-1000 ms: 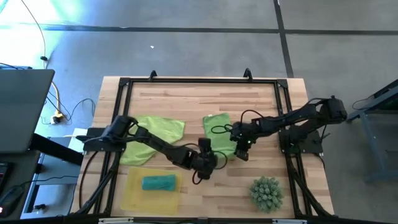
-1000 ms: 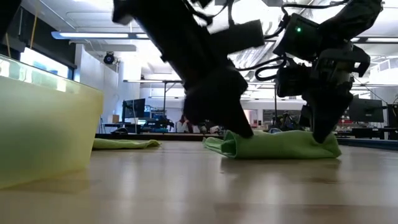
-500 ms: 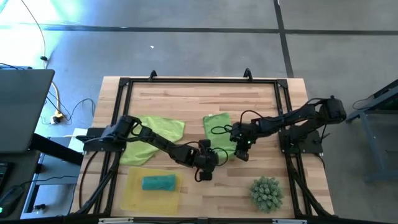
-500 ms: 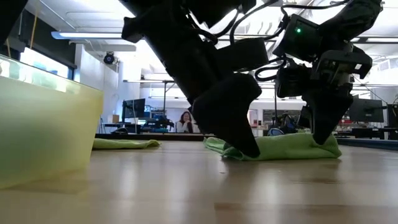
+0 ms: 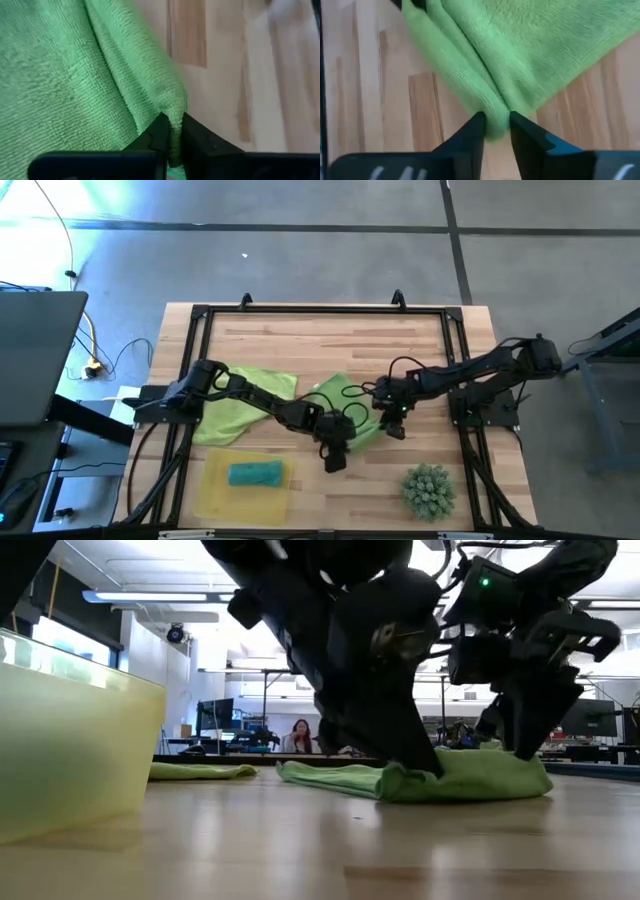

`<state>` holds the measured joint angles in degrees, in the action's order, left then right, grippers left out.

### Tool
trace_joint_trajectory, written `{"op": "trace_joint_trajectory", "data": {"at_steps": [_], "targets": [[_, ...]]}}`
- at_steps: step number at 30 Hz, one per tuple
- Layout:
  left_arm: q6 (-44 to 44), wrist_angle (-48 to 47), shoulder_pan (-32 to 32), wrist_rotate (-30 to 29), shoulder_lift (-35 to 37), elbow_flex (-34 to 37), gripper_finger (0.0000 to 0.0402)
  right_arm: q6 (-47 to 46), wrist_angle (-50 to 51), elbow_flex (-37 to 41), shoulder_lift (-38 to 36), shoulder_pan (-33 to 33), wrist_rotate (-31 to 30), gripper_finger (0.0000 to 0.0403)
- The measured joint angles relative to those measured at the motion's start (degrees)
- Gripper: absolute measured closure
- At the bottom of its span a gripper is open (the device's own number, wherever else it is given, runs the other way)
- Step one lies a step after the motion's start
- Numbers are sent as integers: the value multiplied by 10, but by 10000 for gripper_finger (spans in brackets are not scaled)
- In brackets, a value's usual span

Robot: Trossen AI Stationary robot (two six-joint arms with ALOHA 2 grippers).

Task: Roll microfiber towels into tight, uniform cylinder then place into a basket
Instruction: Roll the green microfiber towel

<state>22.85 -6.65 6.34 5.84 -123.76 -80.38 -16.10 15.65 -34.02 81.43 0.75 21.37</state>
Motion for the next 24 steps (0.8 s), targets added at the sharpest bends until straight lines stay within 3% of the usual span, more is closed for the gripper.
{"op": "trace_joint_trajectory", "data": {"at_steps": [8, 13, 18, 24], "targets": [[83, 22, 3, 31, 12, 39, 394, 186, 34, 0, -65, 22, -25, 296], [153, 134, 9, 25, 31, 113, 394, 296, -2, 0, -85, 82, -69, 295], [227, 248, 4, 16, 52, 197, 394, 343, -47, 0, -74, 135, -128, 295], [261, 250, 2, -2, 53, 211, 394, 376, -101, 0, -26, 160, -167, 295]]}}
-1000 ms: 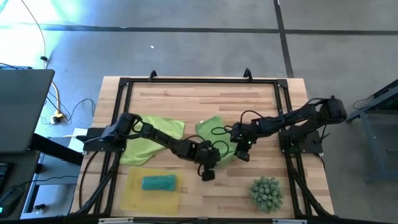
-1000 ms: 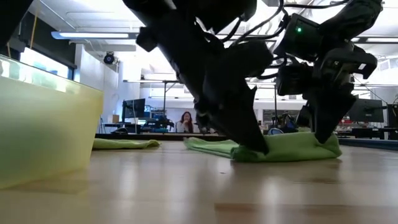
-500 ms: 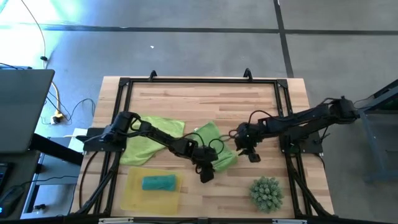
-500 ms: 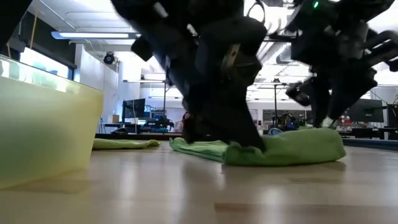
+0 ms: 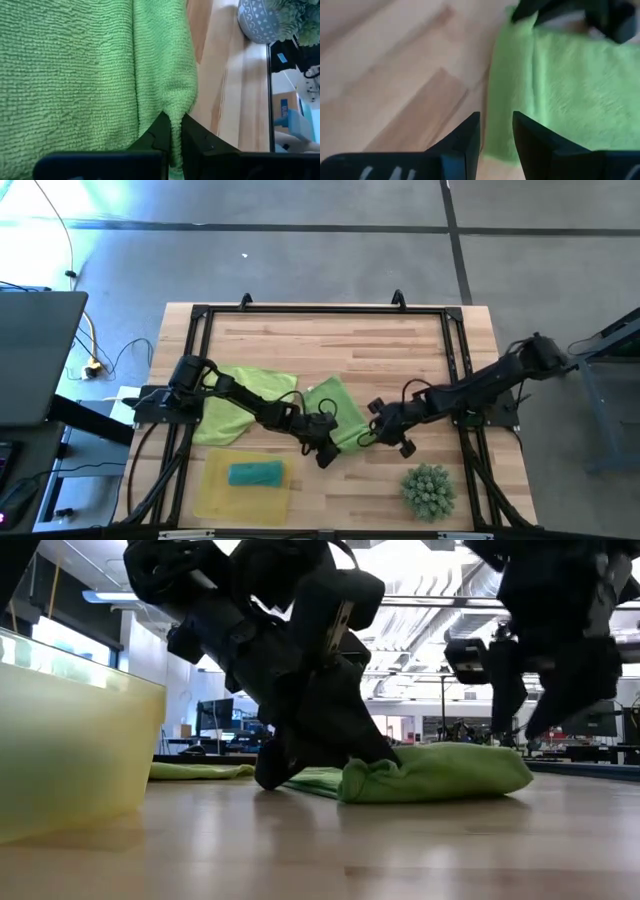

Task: Roll microfiber towels into tight, uniform cylinder then place into a basket
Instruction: Roll the green microfiber towel

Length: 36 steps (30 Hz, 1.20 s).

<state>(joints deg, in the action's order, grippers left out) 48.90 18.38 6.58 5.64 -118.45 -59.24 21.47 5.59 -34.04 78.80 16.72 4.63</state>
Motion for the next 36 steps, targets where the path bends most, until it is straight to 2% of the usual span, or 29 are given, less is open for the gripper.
{"op": "trace_joint_trajectory", "data": {"at_steps": [9, 18, 23, 30, 36], "targets": [[3, -21, 0, -5, 0, -1, 394, 6, -28, 0, 73, -2, -28, 290], [4, -16, 0, -1, -1, -1, 393, 0, -57, -1, 119, -3, -50, 253], [8, -17, -1, 25, 7, -1, 375, -57, -58, -1, 122, -9, -50, 246], [-11, -62, 2, 43, 41, 5, 321, -112, -57, -2, 123, -33, -53, 275], [-69, -182, 4, 51, 90, 4, 288, -140, -49, -1, 123, -53, -50, 341]]}}
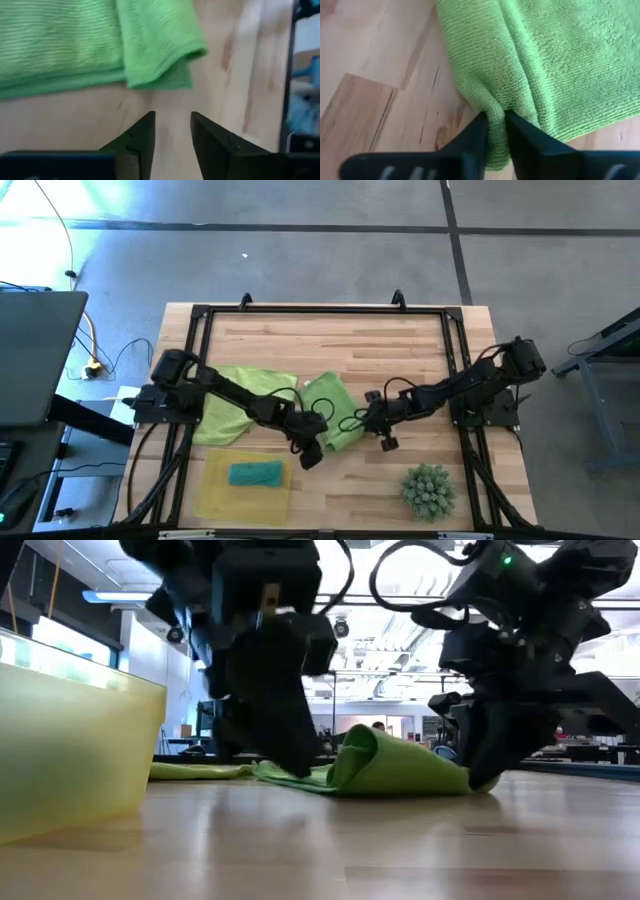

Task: Roll microfiber towels into tight, uniform cylinder then place into a basket
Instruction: Roll the green microfiber towel

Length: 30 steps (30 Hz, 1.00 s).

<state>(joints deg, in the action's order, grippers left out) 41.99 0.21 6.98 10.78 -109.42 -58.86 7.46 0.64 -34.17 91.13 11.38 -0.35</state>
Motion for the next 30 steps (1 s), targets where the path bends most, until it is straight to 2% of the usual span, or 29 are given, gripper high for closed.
{"op": "trace_joint_trajectory", "data": {"at_steps": [5, 7, 12, 18, 24, 30], "targets": [[-79, 6, 10, -31, 41, -2, 281, -49, 2, 0, 0, -25, 64, 396], [-115, 8, 19, -53, 54, -2, 280, -87, 4, -2, 0, -39, 98, 393], [-205, 43, 52, -158, 61, -2, 280, -187, 22, -22, 3, -75, 205, 394], [-314, 104, 88, -283, 30, -3, 278, -280, 18, -42, 3, -110, 307, 400], [-371, 133, 94, -356, -2, -3, 254, -315, 24, -42, 3, -129, 311, 399], [-343, 139, 76, -373, -40, -4, 226, -309, 22, -43, 3, -130, 308, 399]]}}
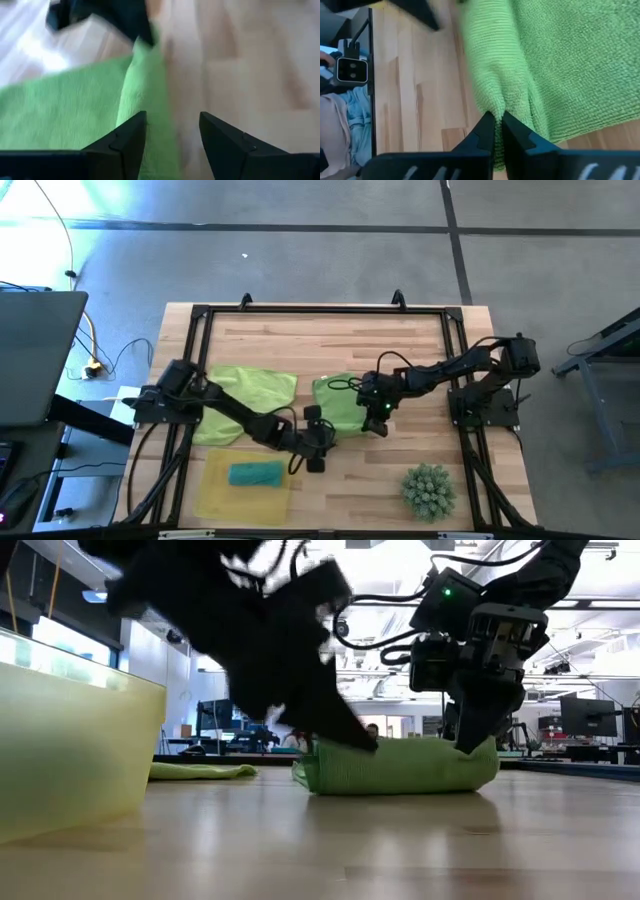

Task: Roll microfiber towels into tight, uniform cylinder then place into a basket
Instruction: Roll the green microfiber towel

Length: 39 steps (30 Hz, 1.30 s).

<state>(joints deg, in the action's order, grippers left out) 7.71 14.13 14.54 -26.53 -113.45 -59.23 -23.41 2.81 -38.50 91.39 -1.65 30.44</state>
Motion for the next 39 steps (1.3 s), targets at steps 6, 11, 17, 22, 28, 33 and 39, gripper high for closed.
{"op": "trace_joint_trajectory", "data": {"at_steps": [6, 11, 17, 22, 28, 33, 39], "targets": [[69, -22, -11, 12, -16, 0, 225, 17, 2, 0, -1, 0, -4, 399], [133, -55, -10, 38, -16, 0, 246, 72, -5, -1, -1, 0, -10, 383], [187, -93, -12, 43, -14, -2, 265, 160, 4, -12, -2, -3, -19, 316], [197, -95, -12, 51, -14, -2, 268, 264, 141, -83, -2, -12, -21, 279], [207, -97, -17, 56, -14, -1, 268, 412, 307, -170, -12, 30, -78, 274], [208, -97, -18, 56, -14, -1, 268, 467, 275, -173, -46, 100, -143, 274], [211, -96, -18, 57, -15, -1, 268, 479, 128, -100, -50, 141, -160, 274]]}}
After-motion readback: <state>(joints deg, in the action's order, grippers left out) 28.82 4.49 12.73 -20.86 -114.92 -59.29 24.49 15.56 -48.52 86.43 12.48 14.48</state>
